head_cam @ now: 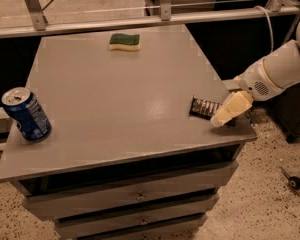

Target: Pick rxbar chocolate

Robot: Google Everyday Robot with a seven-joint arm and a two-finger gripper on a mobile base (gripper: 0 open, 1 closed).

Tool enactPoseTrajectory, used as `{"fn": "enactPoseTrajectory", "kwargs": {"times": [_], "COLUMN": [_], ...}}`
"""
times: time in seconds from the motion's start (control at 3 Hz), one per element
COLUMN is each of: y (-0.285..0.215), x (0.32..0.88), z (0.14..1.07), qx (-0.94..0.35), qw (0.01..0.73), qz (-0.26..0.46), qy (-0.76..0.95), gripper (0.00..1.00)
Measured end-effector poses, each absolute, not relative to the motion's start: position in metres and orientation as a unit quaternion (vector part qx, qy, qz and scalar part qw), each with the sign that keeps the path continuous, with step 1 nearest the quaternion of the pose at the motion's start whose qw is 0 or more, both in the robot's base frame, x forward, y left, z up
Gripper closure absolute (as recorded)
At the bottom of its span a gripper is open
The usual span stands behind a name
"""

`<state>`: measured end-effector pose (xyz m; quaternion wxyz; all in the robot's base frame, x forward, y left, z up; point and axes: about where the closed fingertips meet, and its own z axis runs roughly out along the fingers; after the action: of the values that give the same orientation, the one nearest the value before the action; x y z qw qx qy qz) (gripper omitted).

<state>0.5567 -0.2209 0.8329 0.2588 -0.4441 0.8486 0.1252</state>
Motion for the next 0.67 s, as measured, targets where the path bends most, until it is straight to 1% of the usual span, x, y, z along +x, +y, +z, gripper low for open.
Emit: {"fn": "enactPoseTrajectory", "kwargs": {"times": [0.33,0.67], "y": [-0.2124,-0.2038], "x": [0.5594,0.5606], "z": [0.8267,0.8315], "qx": [-0.443,-0.449], "qw": [0.262,0.272], "qz": [0.137,0.145], "qy": [0.846,0.839], "gripper": [0.15,0.39]}}
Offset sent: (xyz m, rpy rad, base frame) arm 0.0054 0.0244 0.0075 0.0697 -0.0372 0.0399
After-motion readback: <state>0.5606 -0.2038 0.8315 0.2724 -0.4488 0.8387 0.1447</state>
